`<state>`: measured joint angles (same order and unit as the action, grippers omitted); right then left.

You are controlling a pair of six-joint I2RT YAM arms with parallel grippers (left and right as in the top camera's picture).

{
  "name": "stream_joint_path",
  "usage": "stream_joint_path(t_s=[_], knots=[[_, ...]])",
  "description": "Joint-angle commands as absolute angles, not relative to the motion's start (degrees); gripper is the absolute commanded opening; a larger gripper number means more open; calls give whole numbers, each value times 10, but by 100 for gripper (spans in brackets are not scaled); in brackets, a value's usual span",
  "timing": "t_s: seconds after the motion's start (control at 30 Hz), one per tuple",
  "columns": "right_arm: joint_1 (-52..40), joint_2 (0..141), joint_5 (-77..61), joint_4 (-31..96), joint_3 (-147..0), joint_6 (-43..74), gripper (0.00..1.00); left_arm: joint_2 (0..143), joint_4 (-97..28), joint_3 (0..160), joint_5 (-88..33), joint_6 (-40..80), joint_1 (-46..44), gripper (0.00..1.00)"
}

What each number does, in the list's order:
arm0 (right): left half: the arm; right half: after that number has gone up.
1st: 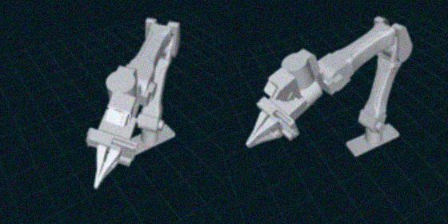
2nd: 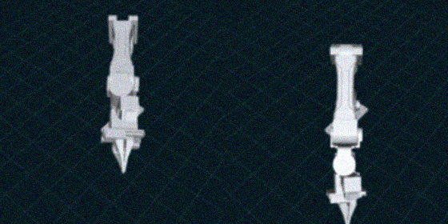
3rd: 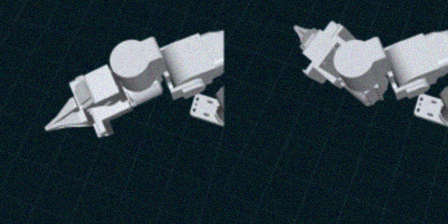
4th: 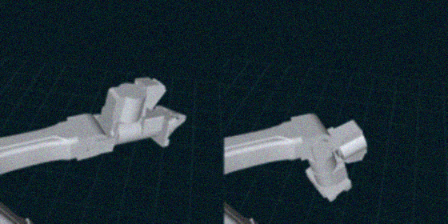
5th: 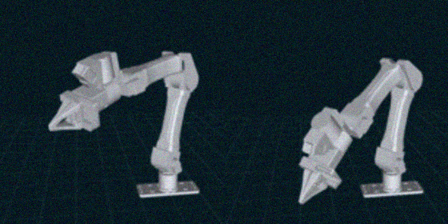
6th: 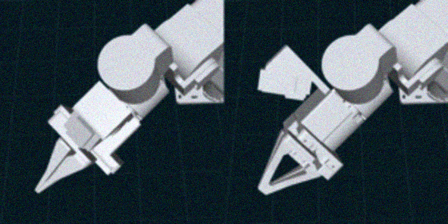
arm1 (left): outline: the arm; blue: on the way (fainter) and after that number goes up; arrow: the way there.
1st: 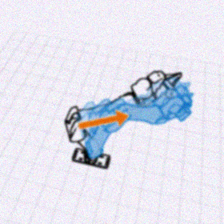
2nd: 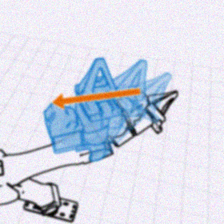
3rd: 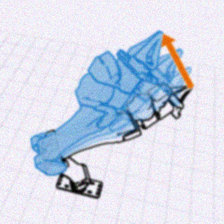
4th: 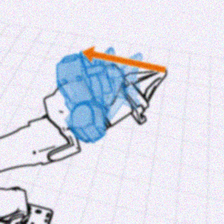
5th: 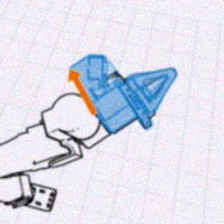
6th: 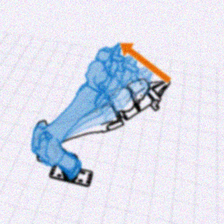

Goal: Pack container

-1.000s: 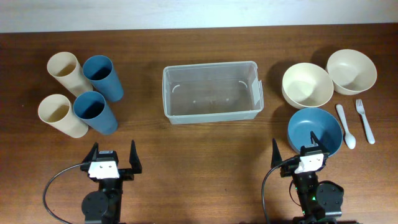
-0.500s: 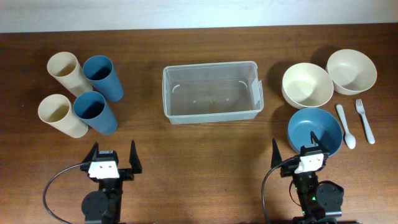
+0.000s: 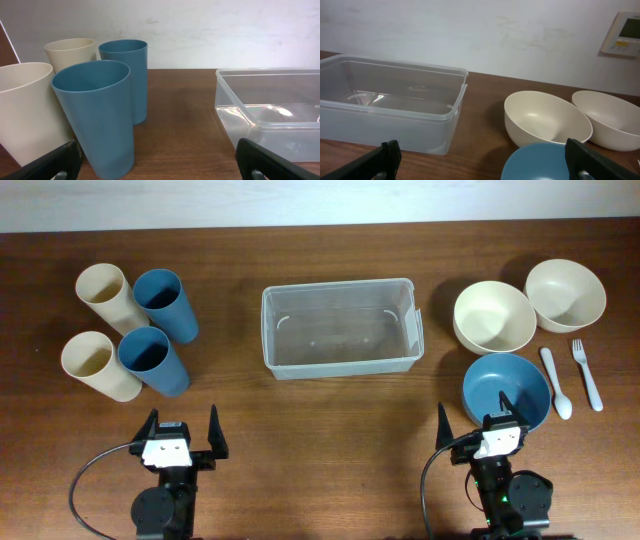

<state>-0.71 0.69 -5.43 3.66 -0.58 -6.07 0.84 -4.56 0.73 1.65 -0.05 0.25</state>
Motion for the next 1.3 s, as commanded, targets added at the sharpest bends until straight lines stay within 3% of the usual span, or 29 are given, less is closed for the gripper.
stream_joint_path(t_s=[0.0,0.5,0.7,1.07,1.27], knots=[[-3,2,-56,41,-3,-60,99,3,-48,5,8,-9,5,100],[-3,2,-59,39,-3,-59,99,3,-48,5,8,-9,5,100],[-3,2,-72,28,-3,-1,99,3,-48,5,8,-9,5,100],[-3,4,-180,-46,-43,49,99,3,-48,5,8,-9,5,100],[-3,83,-44,138,-199,49,99,3,-48,5,8,-9,5,100]])
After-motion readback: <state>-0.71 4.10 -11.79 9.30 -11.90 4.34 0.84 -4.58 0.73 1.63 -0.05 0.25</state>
